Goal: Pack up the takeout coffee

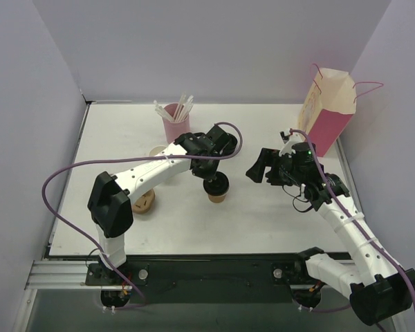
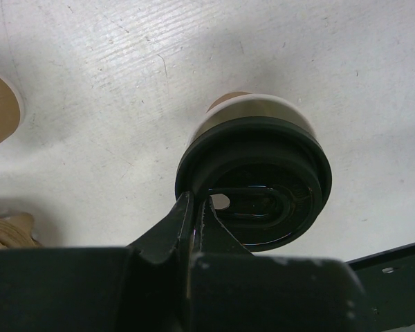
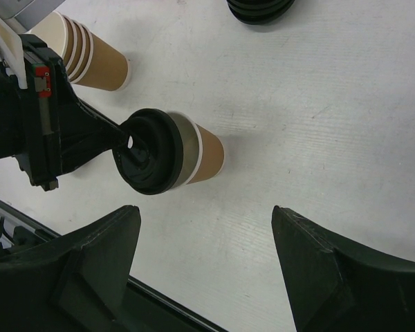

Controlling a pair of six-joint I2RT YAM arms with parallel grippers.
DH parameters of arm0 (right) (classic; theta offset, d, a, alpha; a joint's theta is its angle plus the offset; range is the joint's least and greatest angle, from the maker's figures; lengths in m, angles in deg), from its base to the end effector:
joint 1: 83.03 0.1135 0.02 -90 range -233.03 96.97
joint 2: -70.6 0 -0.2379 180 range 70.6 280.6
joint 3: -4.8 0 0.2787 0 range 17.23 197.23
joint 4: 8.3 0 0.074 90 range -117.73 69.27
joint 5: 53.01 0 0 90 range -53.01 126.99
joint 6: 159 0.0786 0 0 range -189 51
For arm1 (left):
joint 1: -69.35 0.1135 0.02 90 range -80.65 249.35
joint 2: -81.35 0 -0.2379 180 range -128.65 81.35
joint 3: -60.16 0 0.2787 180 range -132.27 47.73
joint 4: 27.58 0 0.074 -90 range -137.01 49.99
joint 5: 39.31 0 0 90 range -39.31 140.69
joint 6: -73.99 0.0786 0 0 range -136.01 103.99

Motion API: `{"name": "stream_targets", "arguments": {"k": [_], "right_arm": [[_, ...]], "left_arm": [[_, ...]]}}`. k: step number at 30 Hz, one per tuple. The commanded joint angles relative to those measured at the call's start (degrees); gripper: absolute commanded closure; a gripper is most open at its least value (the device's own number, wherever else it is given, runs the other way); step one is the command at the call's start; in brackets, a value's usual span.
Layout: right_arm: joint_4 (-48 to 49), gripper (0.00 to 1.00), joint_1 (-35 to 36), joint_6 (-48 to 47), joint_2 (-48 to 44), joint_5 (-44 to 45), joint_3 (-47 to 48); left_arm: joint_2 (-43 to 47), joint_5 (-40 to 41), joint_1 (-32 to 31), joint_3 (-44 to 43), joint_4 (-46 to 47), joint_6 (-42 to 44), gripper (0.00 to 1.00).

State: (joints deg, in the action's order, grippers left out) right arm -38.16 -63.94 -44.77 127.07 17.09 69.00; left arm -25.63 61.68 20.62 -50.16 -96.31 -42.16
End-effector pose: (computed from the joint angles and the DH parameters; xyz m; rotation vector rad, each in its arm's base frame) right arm 0.2764 0.1240 0.2936 -0.1471 2.0218 0.8282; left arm 0.2953 -0.3138 0.2198 0.4699 2.6414 -0.1508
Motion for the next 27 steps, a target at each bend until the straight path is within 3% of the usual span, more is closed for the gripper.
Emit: {"name": "stream_targets", "arguments": {"k": [1, 13, 23, 27], "right_arm": [[-0.15, 0.22, -0.02, -0.76, 0.66, -0.4, 1.49], [-0.24, 0.22, -0.02, -0.94, 0.31, -0.31, 1.41], [-0.5, 0.22, -0.02, -0.94, -0.31, -0.58, 1.41], [0.29, 0.22, 0.07, 0.03, 0.57, -2.33, 1.32]], "left_arm": [[-1.21, 0.79, -0.31, -3.54, -0.66, 1.02, 1.0], [-3.32, 0.36, -0.31, -4.94, -0.31, 0.66, 1.0], [-2.8, 0.71, -0.31, -5.47, 0.21, -0.04, 0.73], [-0.87, -1.14, -0.31, -5.47, 1.8, 0.14, 0.68]]}}
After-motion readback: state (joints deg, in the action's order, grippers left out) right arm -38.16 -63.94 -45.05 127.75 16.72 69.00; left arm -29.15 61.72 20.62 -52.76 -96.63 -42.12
